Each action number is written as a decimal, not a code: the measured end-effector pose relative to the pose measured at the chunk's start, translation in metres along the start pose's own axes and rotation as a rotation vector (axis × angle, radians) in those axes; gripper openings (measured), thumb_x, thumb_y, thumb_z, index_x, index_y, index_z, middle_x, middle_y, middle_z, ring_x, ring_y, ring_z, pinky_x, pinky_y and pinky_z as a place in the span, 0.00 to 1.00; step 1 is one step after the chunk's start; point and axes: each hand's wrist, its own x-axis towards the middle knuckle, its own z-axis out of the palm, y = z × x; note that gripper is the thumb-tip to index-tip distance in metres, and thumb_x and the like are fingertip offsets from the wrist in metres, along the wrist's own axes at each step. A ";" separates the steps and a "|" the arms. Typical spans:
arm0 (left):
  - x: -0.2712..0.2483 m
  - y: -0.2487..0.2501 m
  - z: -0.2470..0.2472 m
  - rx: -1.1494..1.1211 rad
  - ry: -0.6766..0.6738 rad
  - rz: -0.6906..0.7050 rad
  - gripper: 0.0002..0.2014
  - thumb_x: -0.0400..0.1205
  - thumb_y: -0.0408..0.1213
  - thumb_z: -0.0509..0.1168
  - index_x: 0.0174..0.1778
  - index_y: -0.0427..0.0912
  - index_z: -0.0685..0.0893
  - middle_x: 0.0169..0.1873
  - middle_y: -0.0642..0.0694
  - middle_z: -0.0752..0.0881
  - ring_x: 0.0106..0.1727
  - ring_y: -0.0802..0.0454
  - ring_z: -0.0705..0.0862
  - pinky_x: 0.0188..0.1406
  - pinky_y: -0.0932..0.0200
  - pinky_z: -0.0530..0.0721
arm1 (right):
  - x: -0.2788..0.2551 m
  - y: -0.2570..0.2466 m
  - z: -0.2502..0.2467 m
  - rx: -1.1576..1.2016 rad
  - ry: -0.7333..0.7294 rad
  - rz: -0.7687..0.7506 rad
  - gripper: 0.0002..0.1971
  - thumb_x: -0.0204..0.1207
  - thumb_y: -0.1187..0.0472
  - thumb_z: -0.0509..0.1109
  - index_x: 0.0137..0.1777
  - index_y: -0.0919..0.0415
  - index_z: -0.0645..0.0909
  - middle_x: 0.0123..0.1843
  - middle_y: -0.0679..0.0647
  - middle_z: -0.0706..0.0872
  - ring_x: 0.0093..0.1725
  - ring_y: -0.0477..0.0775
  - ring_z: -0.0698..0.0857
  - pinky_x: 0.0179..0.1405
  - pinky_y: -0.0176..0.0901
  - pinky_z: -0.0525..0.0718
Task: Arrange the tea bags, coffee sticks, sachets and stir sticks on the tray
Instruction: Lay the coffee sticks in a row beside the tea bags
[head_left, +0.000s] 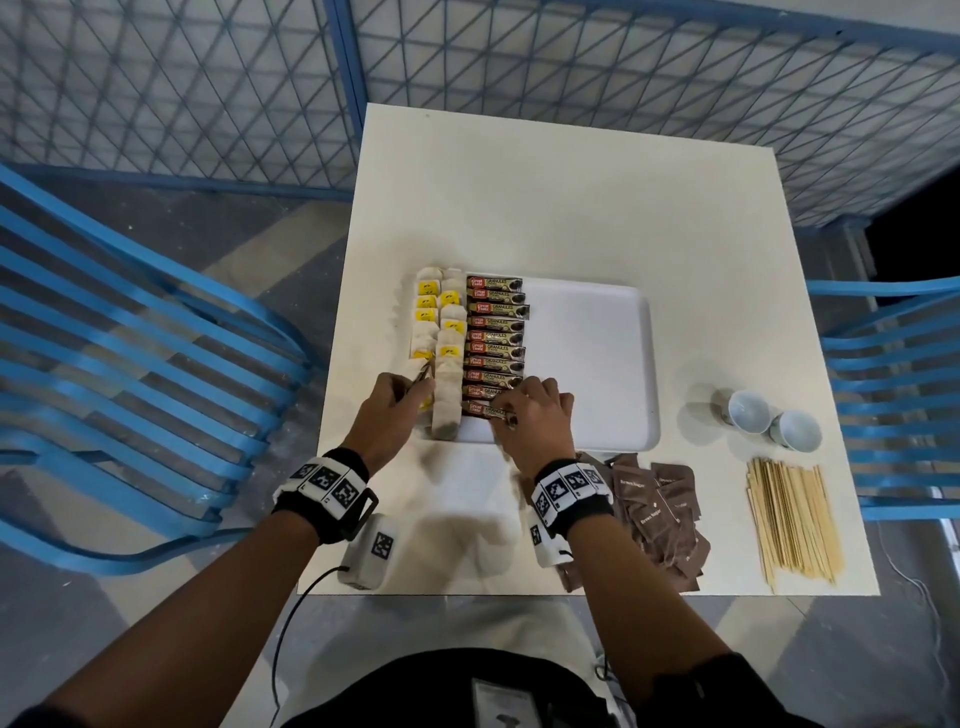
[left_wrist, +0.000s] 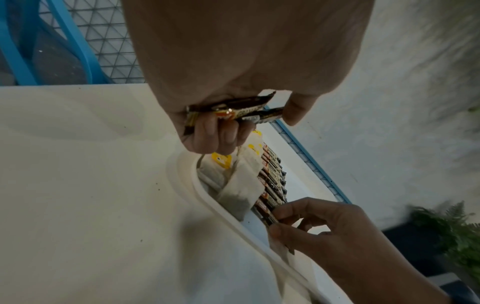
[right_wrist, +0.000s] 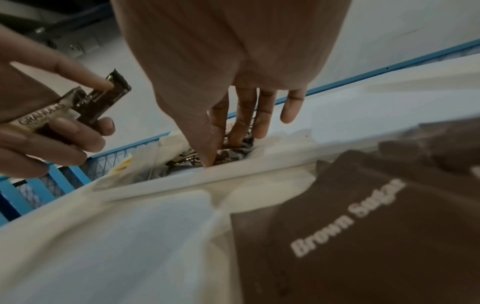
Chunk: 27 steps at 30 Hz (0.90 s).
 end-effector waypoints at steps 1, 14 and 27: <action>0.000 0.000 -0.002 -0.019 -0.003 -0.010 0.26 0.71 0.68 0.66 0.48 0.48 0.74 0.38 0.49 0.79 0.36 0.48 0.75 0.38 0.50 0.71 | 0.001 -0.001 0.001 -0.011 0.012 0.004 0.06 0.69 0.56 0.78 0.46 0.51 0.90 0.50 0.51 0.85 0.55 0.60 0.79 0.53 0.55 0.70; 0.003 0.004 -0.004 -0.071 -0.056 -0.011 0.15 0.76 0.56 0.64 0.47 0.48 0.75 0.36 0.50 0.78 0.32 0.51 0.71 0.29 0.55 0.66 | 0.004 -0.003 0.006 -0.023 0.012 0.001 0.10 0.69 0.55 0.76 0.50 0.51 0.85 0.51 0.49 0.85 0.55 0.58 0.78 0.53 0.55 0.69; 0.003 -0.001 -0.001 0.086 0.001 0.137 0.08 0.84 0.45 0.72 0.51 0.46 0.82 0.39 0.50 0.83 0.38 0.53 0.80 0.40 0.57 0.77 | 0.007 -0.005 0.004 0.007 0.027 0.015 0.09 0.71 0.56 0.74 0.50 0.51 0.85 0.52 0.48 0.84 0.56 0.57 0.78 0.54 0.54 0.67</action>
